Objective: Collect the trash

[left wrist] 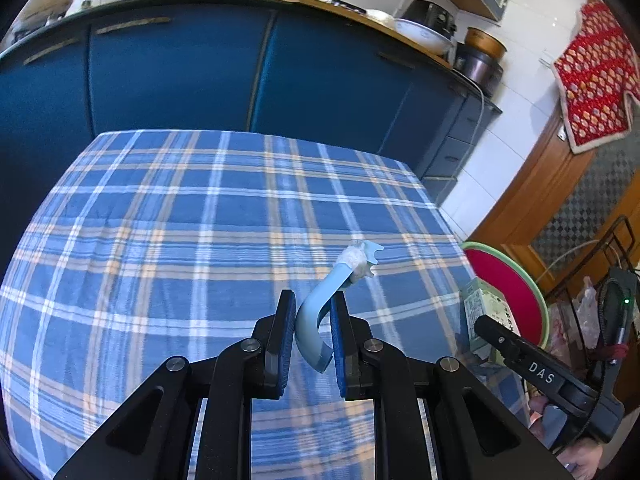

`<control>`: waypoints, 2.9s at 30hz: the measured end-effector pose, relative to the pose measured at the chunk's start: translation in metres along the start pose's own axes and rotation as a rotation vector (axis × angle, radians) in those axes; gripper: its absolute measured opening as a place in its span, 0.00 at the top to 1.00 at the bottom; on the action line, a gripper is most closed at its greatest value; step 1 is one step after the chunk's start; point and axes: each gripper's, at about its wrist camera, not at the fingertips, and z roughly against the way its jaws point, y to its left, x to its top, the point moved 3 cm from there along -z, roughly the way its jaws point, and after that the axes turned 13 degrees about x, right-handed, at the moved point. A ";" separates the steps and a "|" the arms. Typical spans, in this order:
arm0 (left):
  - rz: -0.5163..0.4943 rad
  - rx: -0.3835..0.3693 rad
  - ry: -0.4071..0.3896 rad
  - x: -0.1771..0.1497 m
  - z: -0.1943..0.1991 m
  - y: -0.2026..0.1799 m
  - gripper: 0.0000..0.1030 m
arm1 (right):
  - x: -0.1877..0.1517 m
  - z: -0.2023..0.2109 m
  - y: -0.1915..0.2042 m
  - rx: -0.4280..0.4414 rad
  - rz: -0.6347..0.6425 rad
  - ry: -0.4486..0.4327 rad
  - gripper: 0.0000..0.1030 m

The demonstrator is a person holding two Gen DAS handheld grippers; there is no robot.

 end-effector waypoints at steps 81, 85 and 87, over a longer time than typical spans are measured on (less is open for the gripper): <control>-0.221 -0.015 -0.069 -0.018 0.056 -0.112 0.40 | -0.012 0.124 -0.031 -0.010 0.087 -0.207 0.16; -0.195 -0.002 -0.077 -0.023 0.069 -0.094 0.40 | -0.022 0.129 -0.016 -0.020 0.116 -0.198 0.14; -0.182 0.010 -0.081 -0.026 0.073 -0.086 0.40 | -0.026 0.130 -0.010 -0.022 0.129 -0.194 0.13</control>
